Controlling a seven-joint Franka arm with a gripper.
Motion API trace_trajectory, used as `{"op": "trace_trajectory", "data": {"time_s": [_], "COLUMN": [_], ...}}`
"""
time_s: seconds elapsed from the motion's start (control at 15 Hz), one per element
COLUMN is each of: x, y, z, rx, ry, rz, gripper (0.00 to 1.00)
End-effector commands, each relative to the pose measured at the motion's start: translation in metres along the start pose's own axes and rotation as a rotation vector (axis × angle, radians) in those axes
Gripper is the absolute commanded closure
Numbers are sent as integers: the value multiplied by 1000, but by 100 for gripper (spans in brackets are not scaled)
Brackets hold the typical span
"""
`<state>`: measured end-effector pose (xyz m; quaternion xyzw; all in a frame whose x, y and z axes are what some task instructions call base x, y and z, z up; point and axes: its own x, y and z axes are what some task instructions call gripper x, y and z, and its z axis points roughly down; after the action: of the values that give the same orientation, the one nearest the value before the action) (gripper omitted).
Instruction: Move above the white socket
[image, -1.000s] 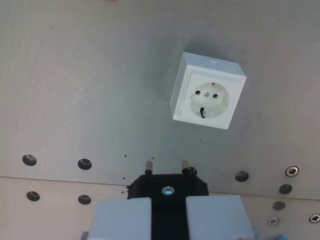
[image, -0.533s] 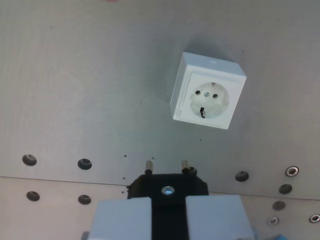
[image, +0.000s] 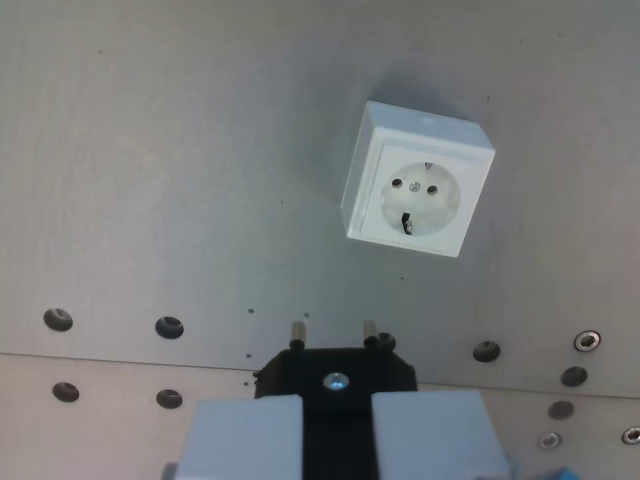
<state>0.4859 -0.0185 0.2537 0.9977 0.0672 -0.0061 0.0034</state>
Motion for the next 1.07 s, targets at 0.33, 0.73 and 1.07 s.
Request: {"op": "trace_trajectory", "data": {"time_s": [0.33, 0.73, 1.07], "x": [-3, -7, -12], "y": [7, 11, 16], "z": [15, 32, 48], "rx": [-14, -21, -26], "ry": [57, 84, 97], "rz": [49, 83, 114], "gripper": [100, 100, 100]}}
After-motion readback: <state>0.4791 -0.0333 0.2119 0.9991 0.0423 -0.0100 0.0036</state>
